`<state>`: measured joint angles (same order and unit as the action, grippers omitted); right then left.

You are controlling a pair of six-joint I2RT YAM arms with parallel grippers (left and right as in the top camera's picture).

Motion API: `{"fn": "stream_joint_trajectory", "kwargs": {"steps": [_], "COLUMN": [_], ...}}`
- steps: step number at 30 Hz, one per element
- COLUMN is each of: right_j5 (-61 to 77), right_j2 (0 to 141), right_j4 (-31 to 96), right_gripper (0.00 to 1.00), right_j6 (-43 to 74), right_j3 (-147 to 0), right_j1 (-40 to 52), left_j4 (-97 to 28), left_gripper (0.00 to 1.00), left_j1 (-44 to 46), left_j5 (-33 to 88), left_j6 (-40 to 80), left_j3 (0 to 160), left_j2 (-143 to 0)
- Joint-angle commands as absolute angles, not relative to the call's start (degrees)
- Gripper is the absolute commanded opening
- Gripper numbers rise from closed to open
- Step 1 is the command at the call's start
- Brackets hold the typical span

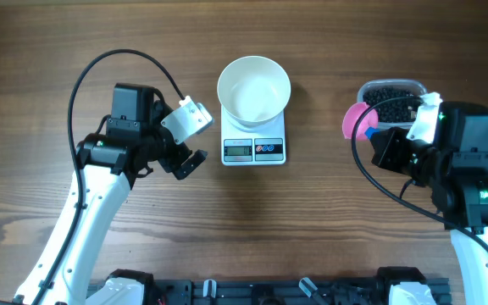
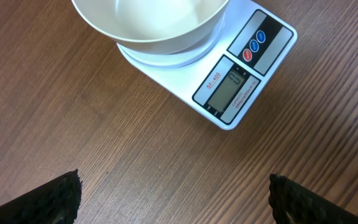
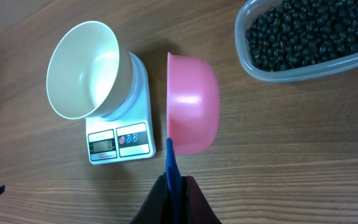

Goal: Scoop item into bowl and weigh 150g on scale
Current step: 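Dip the pink scoop into the black beans with the right gripper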

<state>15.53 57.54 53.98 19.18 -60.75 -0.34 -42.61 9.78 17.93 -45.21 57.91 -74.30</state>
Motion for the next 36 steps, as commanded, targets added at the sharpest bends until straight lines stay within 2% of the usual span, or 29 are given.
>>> {"fn": "stream_joint_trajectory", "kwargs": {"steps": [1, 7, 10, 14, 21, 25, 29, 36], "right_j5": [14.4, 8.6, 1.0, -0.5, -2.9, -4.8, -6.5, -9.3], "right_j2": [57.6, 59.2, 67.3, 81.0, 93.2, 94.9, 95.3, 99.9], "right_j4": [53.6, 55.1, 64.6, 71.9, 63.5, 58.2, 56.8, 57.0], "right_gripper": [0.04, 0.04, 0.04, 0.04, 0.04, 0.04, 0.04, 0.04], "right_j6": [19.6, 21.5, 16.0, 5.8, -5.7, -7.6, -11.7, -12.5], "right_j3": [-61.5, -64.3, -74.5, -87.4, -88.7, -88.7, -88.6, -88.5], "right_j1": [-0.6, -0.6, -1.8, -5.4, -7.4, -7.4, -7.4, -7.4], "left_j4": [-42.5, -42.5, -42.5, -42.5, -42.5, -42.5, -42.5, -42.5], "left_gripper": [1.00, 0.99, 1.00, 1.00, 1.00, 1.00, 1.00, 1.00], "left_j1": [9.5, 9.5, 9.5, 9.5, 9.5, 9.5, 9.5, 9.5], "left_j5": [19.0, 19.0, 19.0, 19.0, 19.0, 19.0, 19.0, 19.0], "left_j6": [-46.3, -46.3, -46.3, -46.3, -46.3, -46.3, -46.3, -46.3], "left_j3": [57.2, 57.2, 57.2, 57.2, 57.2, 57.2, 57.2, 57.2], "left_j2": [-74.4, -74.4, -74.4, -74.4, -74.4, -74.4, -74.4, -74.4]}}
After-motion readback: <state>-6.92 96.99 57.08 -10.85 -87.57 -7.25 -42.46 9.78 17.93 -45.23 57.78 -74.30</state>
